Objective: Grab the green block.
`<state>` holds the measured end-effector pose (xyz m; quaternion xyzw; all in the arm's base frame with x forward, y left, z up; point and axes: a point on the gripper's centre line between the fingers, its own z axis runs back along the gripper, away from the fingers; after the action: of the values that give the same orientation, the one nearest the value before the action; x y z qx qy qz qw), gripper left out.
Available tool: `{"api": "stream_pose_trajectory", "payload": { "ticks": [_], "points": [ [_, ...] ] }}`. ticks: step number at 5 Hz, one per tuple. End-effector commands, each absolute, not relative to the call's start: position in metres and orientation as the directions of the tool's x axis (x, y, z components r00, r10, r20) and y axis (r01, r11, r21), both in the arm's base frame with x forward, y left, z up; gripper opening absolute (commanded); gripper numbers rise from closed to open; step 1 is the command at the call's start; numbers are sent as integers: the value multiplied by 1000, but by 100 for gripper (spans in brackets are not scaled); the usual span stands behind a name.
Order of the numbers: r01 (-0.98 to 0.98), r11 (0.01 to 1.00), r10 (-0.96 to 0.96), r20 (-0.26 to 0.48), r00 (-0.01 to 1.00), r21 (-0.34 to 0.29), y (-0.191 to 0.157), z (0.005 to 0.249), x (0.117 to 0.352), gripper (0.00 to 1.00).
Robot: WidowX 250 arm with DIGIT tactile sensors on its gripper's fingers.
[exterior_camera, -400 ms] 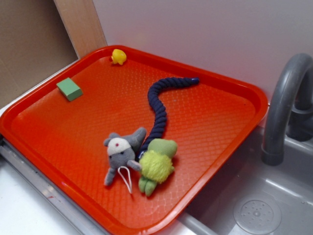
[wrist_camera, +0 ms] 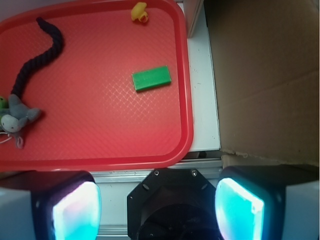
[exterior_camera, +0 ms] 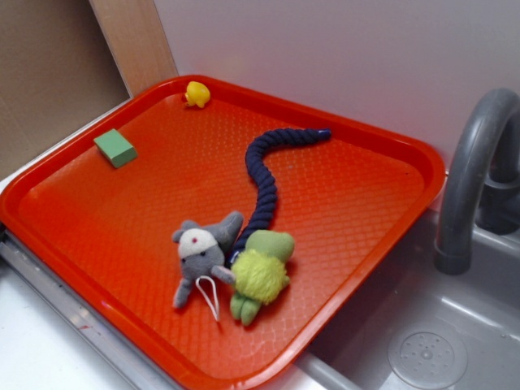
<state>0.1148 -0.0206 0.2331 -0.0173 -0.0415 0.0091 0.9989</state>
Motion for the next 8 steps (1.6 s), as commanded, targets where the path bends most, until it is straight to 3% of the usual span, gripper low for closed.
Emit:
{"api": "stream_pose_trajectory", "payload": {
  "ticks": [1, 2, 4, 5, 6, 7, 8],
  "points": [
    [-467, 872, 489, 220, 844, -145, 1, 236, 121, 100],
    [-683, 714, 699, 103, 707, -156, -2, 215, 140, 100],
    [-954, 264, 955, -102, 279, -140, -13, 175, 189, 100],
    [-986, 12, 988, -151, 38, -167, -24, 144, 217, 100],
    [-966, -143, 984, -136, -115, -217, -26, 120, 228, 100],
    [-965, -22, 1000, -16, -19, -260, -34, 102, 230, 100],
    [-960, 134, 991, 46, 127, -247, -39, 77, 231, 100]
  ]
}}
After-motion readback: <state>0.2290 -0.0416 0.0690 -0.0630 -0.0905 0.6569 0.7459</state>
